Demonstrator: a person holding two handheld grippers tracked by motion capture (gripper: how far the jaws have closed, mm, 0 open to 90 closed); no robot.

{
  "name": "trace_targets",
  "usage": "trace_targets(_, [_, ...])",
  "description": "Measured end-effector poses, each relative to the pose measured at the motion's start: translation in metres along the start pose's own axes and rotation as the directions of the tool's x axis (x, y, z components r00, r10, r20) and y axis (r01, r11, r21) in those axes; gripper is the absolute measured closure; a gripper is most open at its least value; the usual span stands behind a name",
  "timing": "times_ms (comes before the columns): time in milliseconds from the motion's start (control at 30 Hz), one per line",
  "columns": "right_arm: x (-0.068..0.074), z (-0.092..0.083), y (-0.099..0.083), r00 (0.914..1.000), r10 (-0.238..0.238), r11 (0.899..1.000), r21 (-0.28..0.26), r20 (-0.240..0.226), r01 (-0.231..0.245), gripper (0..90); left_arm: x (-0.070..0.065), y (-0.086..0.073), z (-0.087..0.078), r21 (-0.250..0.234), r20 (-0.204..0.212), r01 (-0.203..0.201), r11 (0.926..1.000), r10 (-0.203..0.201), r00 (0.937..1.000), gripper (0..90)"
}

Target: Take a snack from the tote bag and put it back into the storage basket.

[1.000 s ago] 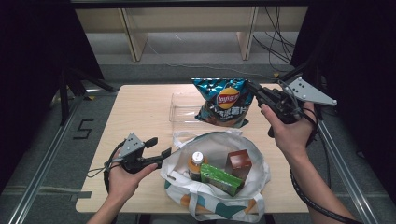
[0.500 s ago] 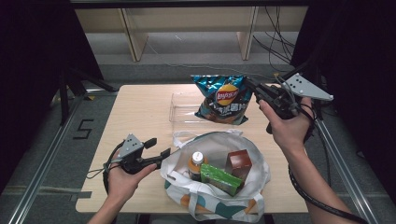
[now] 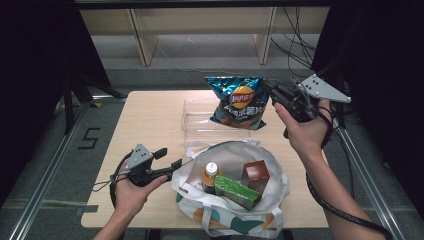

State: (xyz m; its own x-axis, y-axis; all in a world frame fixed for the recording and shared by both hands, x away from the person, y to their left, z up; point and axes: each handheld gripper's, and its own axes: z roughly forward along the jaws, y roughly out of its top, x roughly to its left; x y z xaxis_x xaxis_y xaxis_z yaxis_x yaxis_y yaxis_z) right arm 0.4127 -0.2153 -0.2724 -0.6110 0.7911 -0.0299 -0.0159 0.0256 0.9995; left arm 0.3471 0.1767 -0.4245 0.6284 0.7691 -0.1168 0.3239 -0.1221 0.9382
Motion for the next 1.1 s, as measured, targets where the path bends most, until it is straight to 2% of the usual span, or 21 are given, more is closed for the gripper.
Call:
trace_targets(67, [-0.001,0.002,-0.001,0.9998,-0.018,1.000,-0.001,0.004,0.018,90.0,0.000,0.000,0.000,0.000,-0.001,0.000,1.0000,0.000,1.0000,31.9])
trace_targets(233, [-0.004,0.007,-0.002,1.0000,-0.005,1.000,0.009,0.006,0.005,90.0,0.000,0.000,0.000,0.010,-0.006,0.001,0.9999,-0.001,1.0000,31.9])
trace_targets(267, [-0.005,0.008,-0.002,0.9998,-0.014,1.000,0.003,0.016,0.014,90.0,0.000,0.000,0.000,0.010,-0.006,0.000,0.9999,0.000,1.0000,31.9])
trace_targets(333, [-0.005,0.010,-0.003,0.9999,0.005,1.000,0.016,0.013,-0.005,90.0,0.000,0.000,0.000,0.011,-0.006,-0.001,0.9999,0.001,1.0000,31.9])
trace_targets(400, [-0.007,0.013,-0.004,0.9999,-0.002,1.000,0.014,0.013,0.002,90.0,0.001,0.000,0.000,0.010,-0.006,-0.002,0.9999,0.002,1.0000,31.9])
trace_targets(433, [-0.007,0.015,-0.004,0.9997,0.002,1.000,0.013,0.023,-0.002,90.0,0.001,0.000,0.000,0.010,-0.005,-0.001,1.0000,0.001,1.0000,31.9])
trace_targets(467, [-0.007,0.016,-0.004,0.9999,0.011,1.000,0.018,0.010,-0.012,90.0,0.001,-0.001,0.000,0.009,-0.006,0.000,1.0000,0.000,1.0000,31.9])
trace_targets(567, [-0.009,0.020,-0.006,0.9998,0.013,1.000,0.021,0.012,-0.013,90.0,0.001,-0.001,0.000,0.005,-0.002,0.001,1.0000,-0.001,1.0000,31.8])
trace_targets(633, [-0.008,0.022,-0.007,0.9995,0.030,0.999,0.024,0.014,-0.030,90.0,0.001,-0.001,0.000,0.002,0.001,0.000,1.0000,0.000,1.0000,31.6])
trace_targets(667, [-0.010,0.022,-0.007,0.9996,0.021,0.999,0.024,0.017,-0.021,90.0,0.000,-0.001,0.000,0.002,-0.002,-0.003,1.0000,0.003,1.0000,31.6])
trace_targets(733, [-0.010,0.024,-0.009,0.9994,0.031,0.999,0.024,0.016,-0.031,90.0,0.000,-0.001,0.000,0.002,-0.002,-0.001,1.0000,0.001,1.0000,31.6])
trace_targets(767, [-0.010,0.025,-0.010,0.9984,0.050,0.998,0.042,0.025,-0.051,90.0,0.000,-0.001,0.000,0.000,-0.003,0.000,1.0000,0.000,1.0000,31.6])
trace_targets(867, [-0.012,0.029,-0.011,0.9989,0.037,0.999,0.028,0.028,-0.038,90.0,0.000,-0.001,0.000,0.003,-0.003,-0.001,1.0000,0.001,1.0000,31.7])
trace_targets(1100, [-0.017,0.039,-0.013,0.9980,0.054,0.997,0.044,0.034,-0.056,90.0,0.000,-0.001,0.000,0.004,-0.001,0.002,1.0000,-0.002,1.0000,31.6])
